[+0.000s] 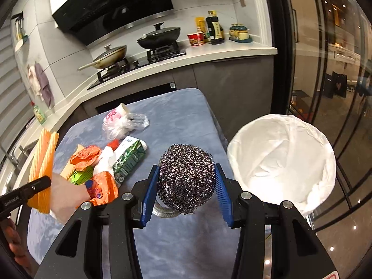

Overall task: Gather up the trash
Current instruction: 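Lift the mesh sleeve and steel wool and carry both toward the trash bin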

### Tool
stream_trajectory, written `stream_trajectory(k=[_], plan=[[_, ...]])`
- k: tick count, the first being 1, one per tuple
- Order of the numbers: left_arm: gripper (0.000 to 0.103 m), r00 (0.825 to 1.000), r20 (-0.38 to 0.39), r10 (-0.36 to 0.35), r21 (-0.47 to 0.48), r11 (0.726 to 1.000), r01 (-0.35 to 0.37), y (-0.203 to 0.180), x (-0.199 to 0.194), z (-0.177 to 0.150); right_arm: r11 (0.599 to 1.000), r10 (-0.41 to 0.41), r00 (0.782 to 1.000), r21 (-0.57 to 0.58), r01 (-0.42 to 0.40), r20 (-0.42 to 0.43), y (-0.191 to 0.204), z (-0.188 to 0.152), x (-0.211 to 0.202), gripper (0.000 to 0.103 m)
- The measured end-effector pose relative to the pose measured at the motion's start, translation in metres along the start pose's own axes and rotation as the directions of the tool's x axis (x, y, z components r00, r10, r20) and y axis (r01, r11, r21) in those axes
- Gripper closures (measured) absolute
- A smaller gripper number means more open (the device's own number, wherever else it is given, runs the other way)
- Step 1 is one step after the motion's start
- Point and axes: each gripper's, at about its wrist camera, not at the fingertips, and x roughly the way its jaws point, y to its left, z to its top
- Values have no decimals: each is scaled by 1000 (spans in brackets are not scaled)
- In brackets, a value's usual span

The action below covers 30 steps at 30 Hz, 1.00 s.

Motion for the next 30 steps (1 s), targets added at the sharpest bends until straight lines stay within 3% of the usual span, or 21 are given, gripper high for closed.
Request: stream_trajectory(k=[9, 30], plan=[[76, 999, -24, -23, 5, 1000, 23, -10, -1, -10, 1000, 1, 1000, 16, -1, -2, -11, -7, -7, 58], [77, 984, 67, -167, 121, 980, 158, -79, -30, 18, 995, -50, 996, 95, 43, 71, -52, 5, -31, 58]])
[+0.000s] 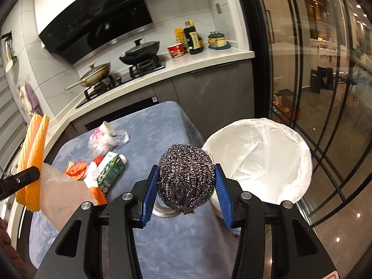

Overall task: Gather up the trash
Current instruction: 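Lift the mesh sleeve and steel wool and carry both toward the trash bin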

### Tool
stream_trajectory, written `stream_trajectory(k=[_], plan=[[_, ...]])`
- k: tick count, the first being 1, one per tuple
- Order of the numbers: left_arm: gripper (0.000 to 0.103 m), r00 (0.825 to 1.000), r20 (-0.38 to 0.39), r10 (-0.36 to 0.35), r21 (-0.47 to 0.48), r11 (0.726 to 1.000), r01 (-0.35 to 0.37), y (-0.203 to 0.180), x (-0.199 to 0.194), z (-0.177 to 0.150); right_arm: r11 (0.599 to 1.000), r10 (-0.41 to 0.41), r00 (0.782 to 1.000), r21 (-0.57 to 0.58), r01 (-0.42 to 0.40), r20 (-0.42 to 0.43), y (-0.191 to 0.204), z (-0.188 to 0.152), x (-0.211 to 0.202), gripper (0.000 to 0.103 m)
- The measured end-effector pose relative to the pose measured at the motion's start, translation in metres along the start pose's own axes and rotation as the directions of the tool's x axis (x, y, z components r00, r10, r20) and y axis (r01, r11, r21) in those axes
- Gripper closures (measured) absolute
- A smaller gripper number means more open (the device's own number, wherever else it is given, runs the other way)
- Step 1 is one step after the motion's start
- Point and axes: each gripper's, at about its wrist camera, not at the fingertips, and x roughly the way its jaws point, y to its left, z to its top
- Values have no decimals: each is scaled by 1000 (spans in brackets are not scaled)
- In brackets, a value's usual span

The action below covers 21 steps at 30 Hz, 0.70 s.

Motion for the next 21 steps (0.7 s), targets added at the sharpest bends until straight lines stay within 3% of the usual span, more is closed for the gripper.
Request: stream_trajectory(k=[14, 15, 16, 17, 20, 21], plan=[[71, 995, -74, 60, -26, 998, -62, 18, 23, -15, 1000, 10, 999, 19, -9, -34, -12, -7, 9, 58], [65, 995, -76, 65, -31, 997, -68, 21, 23, -15, 1000, 13, 999, 19, -12, -36, -11, -8, 10, 58], [46, 994, -76, 73, -37, 996, -76, 24, 22, -16, 1000, 16, 999, 19, -15, -38, -10, -8, 11, 58], [40, 993, -64, 101, -49, 993, -105, 29, 20, -17, 1000, 19, 999, 16, -18, -39, -8, -8, 11, 58], [43, 988, -59, 141, -47, 988, -144, 37, 19, -19, 1000, 25, 999, 9, -25, -43, -4, -9, 14, 58], [55, 987, -62, 149, -45, 987, -152, 40, 19, -20, 1000, 28, 999, 7, -28, -45, -3, -9, 15, 58]])
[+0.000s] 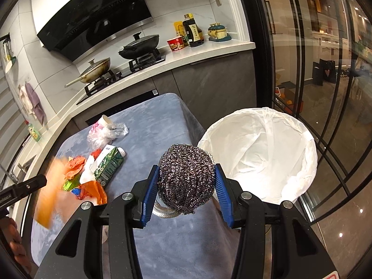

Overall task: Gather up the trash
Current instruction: 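Lift the mesh sleeve and steel wool and carry both toward the trash bin, then open both tools over the bin, dropping the mesh sleeve and steel wool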

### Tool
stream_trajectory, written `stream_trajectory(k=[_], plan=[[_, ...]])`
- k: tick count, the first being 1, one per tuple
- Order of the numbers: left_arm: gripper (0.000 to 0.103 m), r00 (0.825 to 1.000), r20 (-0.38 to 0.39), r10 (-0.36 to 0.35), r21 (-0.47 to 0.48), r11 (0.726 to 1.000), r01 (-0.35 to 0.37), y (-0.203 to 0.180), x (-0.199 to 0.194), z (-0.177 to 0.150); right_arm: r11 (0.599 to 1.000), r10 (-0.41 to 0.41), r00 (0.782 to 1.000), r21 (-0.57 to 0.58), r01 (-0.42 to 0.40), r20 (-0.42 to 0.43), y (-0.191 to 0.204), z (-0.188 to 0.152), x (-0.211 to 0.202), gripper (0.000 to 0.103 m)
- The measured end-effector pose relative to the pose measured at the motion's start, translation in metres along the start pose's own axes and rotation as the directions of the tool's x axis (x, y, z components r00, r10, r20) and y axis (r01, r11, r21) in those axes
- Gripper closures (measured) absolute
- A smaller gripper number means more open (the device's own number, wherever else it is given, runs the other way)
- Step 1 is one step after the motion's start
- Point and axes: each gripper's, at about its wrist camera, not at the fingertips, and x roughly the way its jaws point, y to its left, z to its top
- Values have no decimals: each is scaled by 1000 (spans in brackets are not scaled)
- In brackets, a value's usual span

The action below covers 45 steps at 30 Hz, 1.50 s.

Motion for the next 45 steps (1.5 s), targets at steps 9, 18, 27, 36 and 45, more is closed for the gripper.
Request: stream_trajectory(k=[9, 18, 27, 36, 45], plan=[[55, 998, -64, 19, -29, 999, -21, 11, 16, -10, 1000, 5, 1000, -10, -6, -15, 4, -3, 5, 58], [80, 990, -138, 6, 3, 1000, -6, 4, 31, -34, 1000, 3, 1000, -14, -4, -27, 5, -5, 7, 58], [94, 994, -105, 3, 22, 1000, 0, -3, 22, -31, 1000, 10, 1000, -15, -10, -26, 6, -7, 7, 58], [95, 998, -6, -69, 60, 996, 69, -34, 0, 6, 1000, -2, 1000, -4, 2, 17, -4, 4, -2, 58], [95, 976, 6, -220, 161, 963, 216, -115, 29, 41, 993, -112, 992, 50, 109, 62, -52, 27, -2, 58]])
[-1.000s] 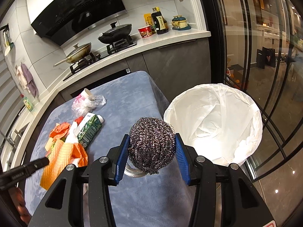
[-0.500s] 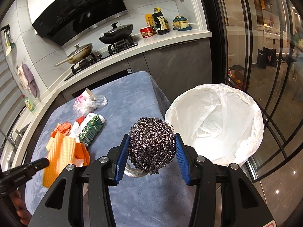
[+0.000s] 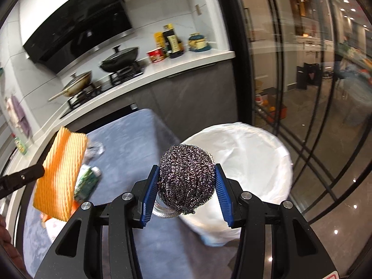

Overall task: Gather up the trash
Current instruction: 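Open both tools over the bin, dropping the mesh sleeve and steel wool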

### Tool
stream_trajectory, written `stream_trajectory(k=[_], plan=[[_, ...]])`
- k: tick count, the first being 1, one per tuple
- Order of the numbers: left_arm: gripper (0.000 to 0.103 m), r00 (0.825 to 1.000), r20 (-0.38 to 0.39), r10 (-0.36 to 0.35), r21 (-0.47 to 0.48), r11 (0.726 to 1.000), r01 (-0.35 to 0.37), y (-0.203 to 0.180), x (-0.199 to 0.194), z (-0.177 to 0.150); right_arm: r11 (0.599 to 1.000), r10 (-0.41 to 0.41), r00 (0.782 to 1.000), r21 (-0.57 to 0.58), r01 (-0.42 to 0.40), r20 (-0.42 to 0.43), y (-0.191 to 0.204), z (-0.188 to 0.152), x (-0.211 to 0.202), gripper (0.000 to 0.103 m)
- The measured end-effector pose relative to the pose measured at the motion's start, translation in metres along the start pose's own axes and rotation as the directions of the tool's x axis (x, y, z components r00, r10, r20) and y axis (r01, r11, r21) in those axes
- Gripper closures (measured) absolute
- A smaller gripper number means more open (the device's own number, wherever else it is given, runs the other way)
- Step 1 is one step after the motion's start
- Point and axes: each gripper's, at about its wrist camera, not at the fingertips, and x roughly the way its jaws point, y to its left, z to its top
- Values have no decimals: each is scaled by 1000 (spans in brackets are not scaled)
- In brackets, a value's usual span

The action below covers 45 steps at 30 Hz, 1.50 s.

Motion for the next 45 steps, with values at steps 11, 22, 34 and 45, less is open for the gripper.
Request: stream_trajectory(k=[11, 22, 34, 45], plan=[[94, 991, -79, -108, 92, 989, 115, -71, 80, 12, 994, -88, 995, 57, 90, -41, -48, 11, 35, 57], [91, 983, -131, -130, 108, 984, 145, -96, 112, 14, 989, -114, 992, 87, 118, -54, -66, 14, 48, 52], [65, 988, -99, -122, 101, 986, 131, -93, 103, 19, 989, -120, 993, 88, 118, 13, -61, 23, 26, 40], [59, 996, -40, -79, 82, 993, 82, -71, 71, 18, 995, -81, 996, 61, 78, 45, -38, 22, 4, 38]])
